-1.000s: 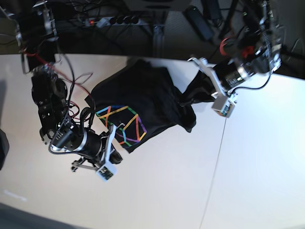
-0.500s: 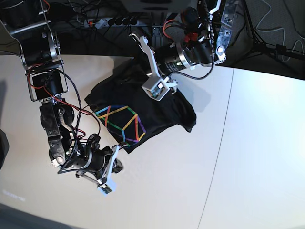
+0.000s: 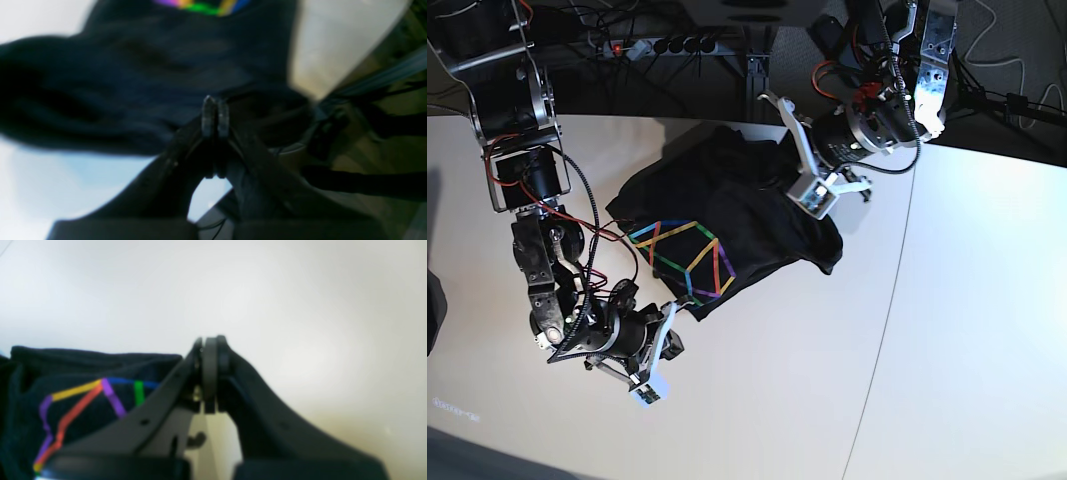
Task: Fold the T-shirt properly
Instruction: 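Grasp the bundle's sides with both grippers and square it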
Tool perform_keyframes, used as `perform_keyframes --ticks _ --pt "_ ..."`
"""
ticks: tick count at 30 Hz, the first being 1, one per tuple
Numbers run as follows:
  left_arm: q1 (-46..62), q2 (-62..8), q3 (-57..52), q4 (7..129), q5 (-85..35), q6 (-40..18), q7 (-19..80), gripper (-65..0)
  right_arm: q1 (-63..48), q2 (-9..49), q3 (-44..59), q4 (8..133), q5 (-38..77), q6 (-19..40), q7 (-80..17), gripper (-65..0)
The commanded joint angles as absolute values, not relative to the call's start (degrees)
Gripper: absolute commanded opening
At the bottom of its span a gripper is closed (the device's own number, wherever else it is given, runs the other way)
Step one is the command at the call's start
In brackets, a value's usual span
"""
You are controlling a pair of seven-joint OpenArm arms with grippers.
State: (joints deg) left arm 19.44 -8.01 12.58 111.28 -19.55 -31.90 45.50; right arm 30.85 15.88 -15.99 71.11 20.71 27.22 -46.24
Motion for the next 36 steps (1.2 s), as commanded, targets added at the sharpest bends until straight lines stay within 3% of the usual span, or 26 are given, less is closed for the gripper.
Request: perform_keyframes --ticks 1,7,15,19,24,31,36 --pt "19.4 -8.99 11.29 111.87 -20.29 -31.05 45.36 -65.0 32.64 16.36 -15.51 71.85 21.02 30.89 -46.09 -65.0" --pt "19.4 -13.85 4.47 106.69 -21.26 -29.52 46.33 -65.0 32.64 16.49 -15.51 71.85 21.02 30.89 -46.68 -65.0" --pt "19.42 -15.55 -1.87 104.53 -31.53 -29.45 47.27 -65.0 32.64 16.45 -15.51 71.85 20.99 30.87 -45.12 -65.0" --pt "20.73 -13.72 -1.76 110.83 -42.0 -34.68 49.82 -65.0 32.56 15.86 -15.51 71.37 20.97 30.89 -44.29 -65.0" --pt "22.57 -9.26 5.96 116.66 -41.52 -35.03 49.67 -65.0 32.71 13.39 -17.26 66.0 18.09 30.92 -43.18 -65.0" --pt "22.57 -3.79 24.45 115.9 -27.68 -35.0 45.17 -65.0 32.99 10.41 -23.46 60.36 15.81 30.89 -40.1 -65.0" --pt "21.34 -3.53 26.52 112.29 -20.82 -34.04 42.57 -65.0 33.01 9.47 -28.4 60.38 12.8 30.89 -40.73 -65.0"
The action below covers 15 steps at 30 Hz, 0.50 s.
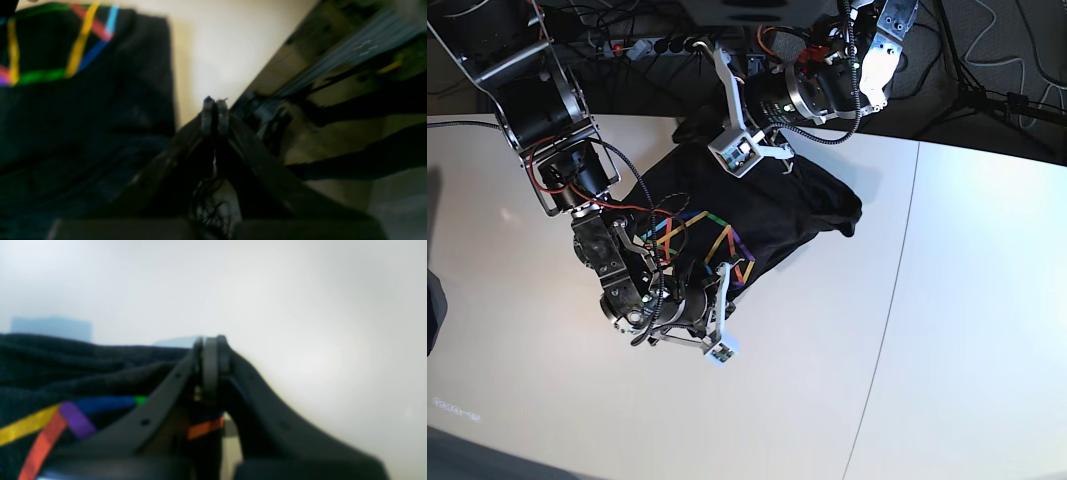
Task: Fold the T-shirt properly
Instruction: 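Grasp the bundle's sides with both grippers and square it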
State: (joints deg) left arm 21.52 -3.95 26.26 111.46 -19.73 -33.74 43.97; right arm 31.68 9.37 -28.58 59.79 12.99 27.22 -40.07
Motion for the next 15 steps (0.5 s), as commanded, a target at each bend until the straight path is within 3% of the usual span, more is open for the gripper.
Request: perform_keyframes --ticks 1,10,15 --pt "20.84 -3.51 26.48 111.11 -20.4 -34.04 42.61 -65.0 33.01 9.74 -28.95 60.38 12.69 30.89 -41.3 -65.0" --pt "16.86 -5.48 19.68 104.68 -18.13 -34.02 42.63 -65.0 32.99 15.03 -29.17 62.52 12.45 30.83 -43.75 -65.0" --pt "13.19 -8.88 13.96 103.35 -18.17 -34.0 41.78 -65.0 32.84 20.1 -29.17 62.81 18.22 30.83 -45.12 -65.0"
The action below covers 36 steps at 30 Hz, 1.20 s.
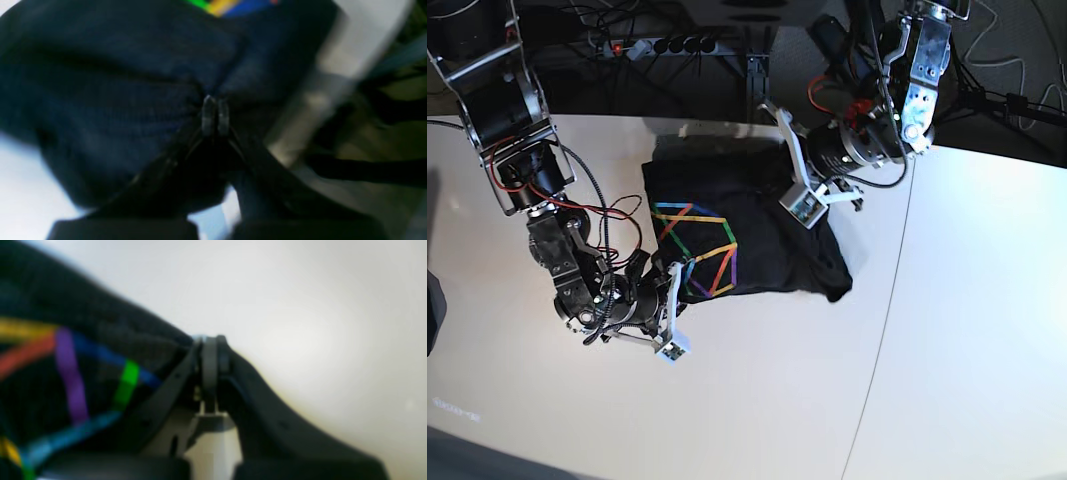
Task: Fold the T-shirt properly
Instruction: 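Grasp the bundle's sides with both grippers and square it, then press and straighten the folded shirt's edges with both grippers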
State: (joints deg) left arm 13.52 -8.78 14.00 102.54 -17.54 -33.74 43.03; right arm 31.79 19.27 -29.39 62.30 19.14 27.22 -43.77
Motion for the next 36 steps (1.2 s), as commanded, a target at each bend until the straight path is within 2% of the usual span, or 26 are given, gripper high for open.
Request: perform_keyframes --ticks 1,9,16,23,36 --pt "12.27 -9.67 13.45 102.8 -18.17 -33.89 41.15 -65.0 32.82 21.23 -29.17 62.87 20.14 30.83 -46.48 -65.0" --pt "1.98 -13.37 13.15 95.02 -18.2 -33.69 38.33 -65.0 30.52 27.73 -29.12 66.3 34.59 30.94 -51.31 -65.0" --pt "-4.67 -13.41 13.15 92.88 -18.39 -33.67 38.37 -65.0 22.85 28.84 -29.1 78.08 34.98 31.11 -53.19 -65.0" --pt "-5.23 -14.35 13.15 92.86 -18.61 -33.65 38.74 -65.0 14.17 28.84 -28.95 88.4 35.07 31.14 -54.13 -65.0" --pt "-6.94 -14.48 13.21 92.05 -17.65 -33.43 38.35 -65.0 9.8 28.82 -25.96 91.48 33.85 31.11 -54.02 -65.0"
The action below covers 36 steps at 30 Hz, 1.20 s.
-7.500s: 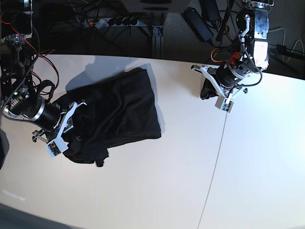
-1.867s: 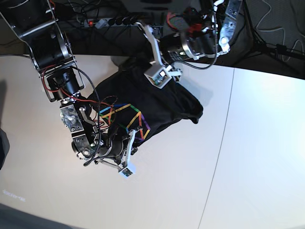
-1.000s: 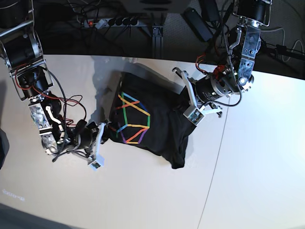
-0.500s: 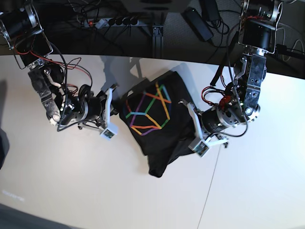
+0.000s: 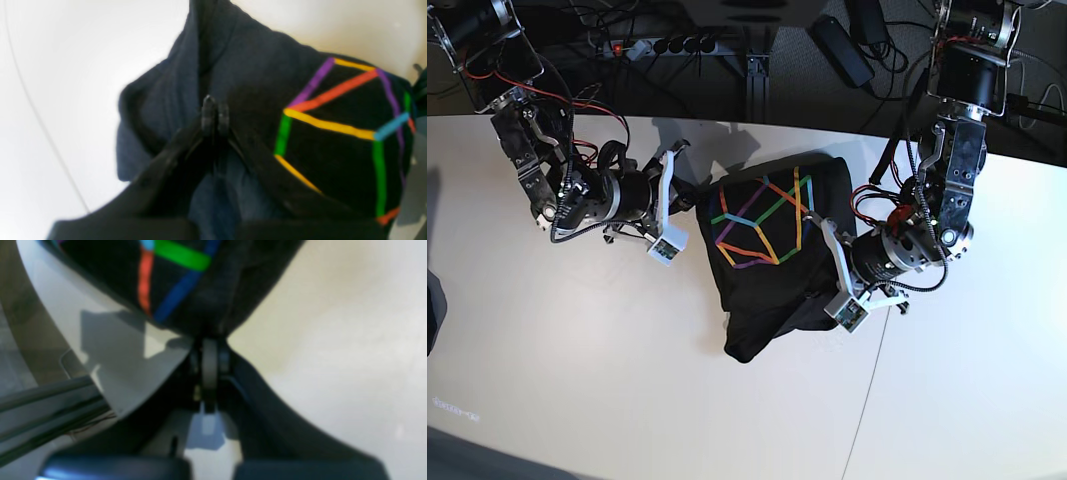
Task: Fold the T-shirt properly
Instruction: 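Press and straighten the folded shirt's edges with both grippers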
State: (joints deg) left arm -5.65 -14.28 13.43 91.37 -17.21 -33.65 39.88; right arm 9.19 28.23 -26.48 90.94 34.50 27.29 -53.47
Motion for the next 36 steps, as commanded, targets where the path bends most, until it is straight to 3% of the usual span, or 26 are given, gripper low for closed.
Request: perform_keyframes --ticks 1,10,20,36 --pt "-7.64 -14.41 13.28 91.33 -17.76 -33.43 38.35 -65.0 9.8 28.82 -25.54 91.48 33.85 31.11 -54.04 -65.0" --pt "-12.21 -14.44 15.53 82.85 -18.44 -32.29 37.91 -65.0 9.8 28.69 -24.23 91.48 33.87 31.11 -53.56 -65.0" --pt "-12.01 -14.26 15.73 91.88 -22.9 -28.62 44.66 -65.0 9.82 28.67 -24.23 91.48 33.43 31.11 -52.29 -65.0" --pt "-10.31 -14.26 20.05 86.15 -18.31 -28.86 37.52 -65.0 9.82 28.69 -24.23 91.48 33.21 31.11 -52.29 -65.0"
